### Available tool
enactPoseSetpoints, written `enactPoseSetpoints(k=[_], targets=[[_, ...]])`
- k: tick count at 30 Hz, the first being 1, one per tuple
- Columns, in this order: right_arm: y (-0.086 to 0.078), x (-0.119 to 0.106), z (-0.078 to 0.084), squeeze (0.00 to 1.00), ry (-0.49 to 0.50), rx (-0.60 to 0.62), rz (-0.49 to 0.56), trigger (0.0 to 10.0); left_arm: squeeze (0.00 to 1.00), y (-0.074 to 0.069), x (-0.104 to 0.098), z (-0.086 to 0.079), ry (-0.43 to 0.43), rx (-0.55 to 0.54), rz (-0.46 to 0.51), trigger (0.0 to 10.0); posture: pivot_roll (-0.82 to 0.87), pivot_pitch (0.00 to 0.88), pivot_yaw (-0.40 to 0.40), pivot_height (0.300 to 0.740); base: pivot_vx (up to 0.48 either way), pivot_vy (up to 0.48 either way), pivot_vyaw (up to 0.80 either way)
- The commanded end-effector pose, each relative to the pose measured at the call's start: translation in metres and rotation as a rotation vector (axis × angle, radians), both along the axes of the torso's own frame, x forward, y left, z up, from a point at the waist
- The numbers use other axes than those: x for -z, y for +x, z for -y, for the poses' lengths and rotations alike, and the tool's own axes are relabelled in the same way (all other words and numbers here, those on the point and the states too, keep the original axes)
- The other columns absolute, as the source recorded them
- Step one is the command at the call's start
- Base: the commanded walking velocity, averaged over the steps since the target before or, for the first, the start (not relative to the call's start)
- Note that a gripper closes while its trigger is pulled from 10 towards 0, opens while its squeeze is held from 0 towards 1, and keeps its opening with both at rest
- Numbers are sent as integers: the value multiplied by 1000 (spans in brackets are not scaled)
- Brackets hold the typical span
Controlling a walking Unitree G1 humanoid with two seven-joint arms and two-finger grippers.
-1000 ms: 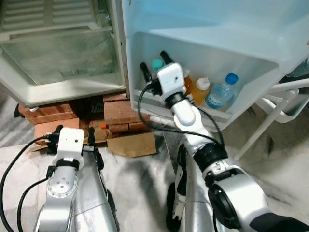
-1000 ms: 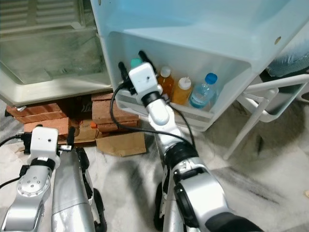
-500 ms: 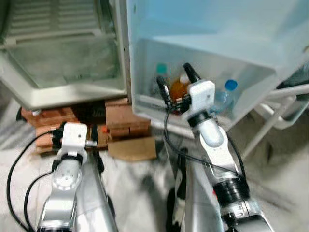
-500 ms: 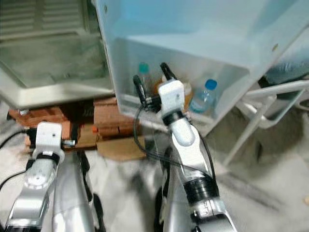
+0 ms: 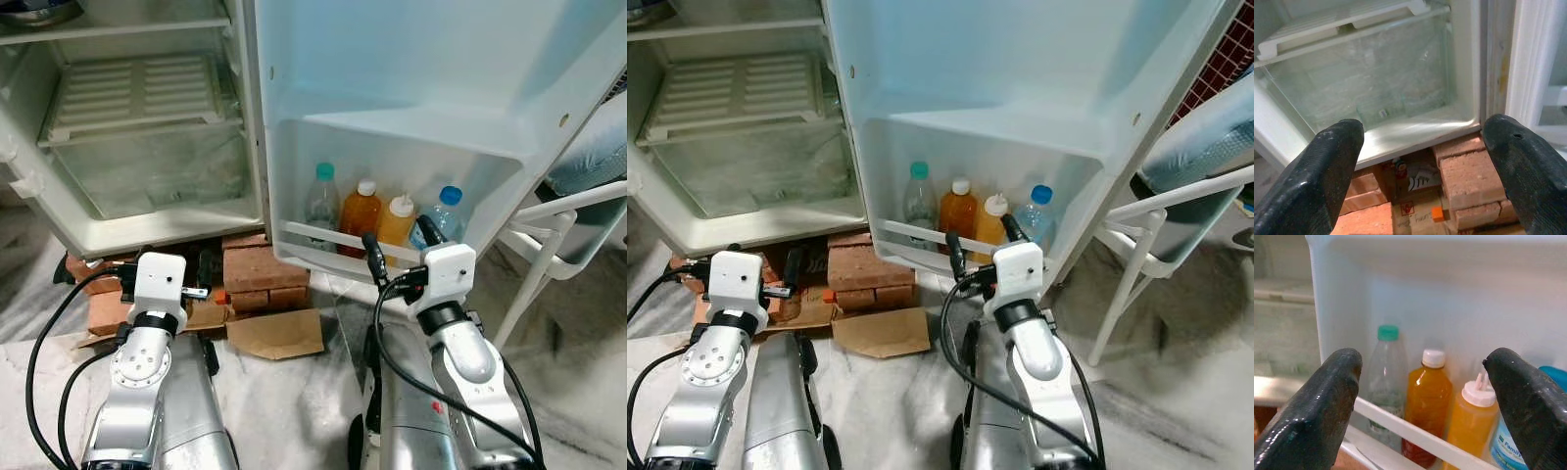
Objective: Restocking fridge
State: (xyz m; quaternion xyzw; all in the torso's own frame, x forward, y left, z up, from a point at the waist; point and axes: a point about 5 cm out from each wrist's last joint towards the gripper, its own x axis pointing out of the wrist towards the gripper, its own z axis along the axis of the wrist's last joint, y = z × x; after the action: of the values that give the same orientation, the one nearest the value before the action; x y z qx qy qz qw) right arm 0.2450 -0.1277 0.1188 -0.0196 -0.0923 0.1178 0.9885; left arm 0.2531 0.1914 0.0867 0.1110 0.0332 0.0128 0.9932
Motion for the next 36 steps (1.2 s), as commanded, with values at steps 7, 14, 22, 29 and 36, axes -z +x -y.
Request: enactPoseSetpoints(k=[7,14,22,29,36], targets=[[-1,-4,5,0,-23,68,22,10000,0,6,1,11,-21,52,6,10000,67,0,-13,497,0,0,0],[0,-3,9,0,-16,94,5,10000,0,8,3,20,-25,113,3,10000,60,0,-15,547,0,0,0],[12,-7,14,0,11,118,6,10000,0,13,0,22,-22,117,15,10000,65,0,-22,597,0,0,0],[22,-15,15,0,-4,111,45,10000,0,17,0,20,-10,116,21,10000,57,0,-16,637,0,0,0],[29,-18,12,0,8,89,43,10000,0,19,2,22,-6,128,13,10000,61,0,-28,687,0,0,0]])
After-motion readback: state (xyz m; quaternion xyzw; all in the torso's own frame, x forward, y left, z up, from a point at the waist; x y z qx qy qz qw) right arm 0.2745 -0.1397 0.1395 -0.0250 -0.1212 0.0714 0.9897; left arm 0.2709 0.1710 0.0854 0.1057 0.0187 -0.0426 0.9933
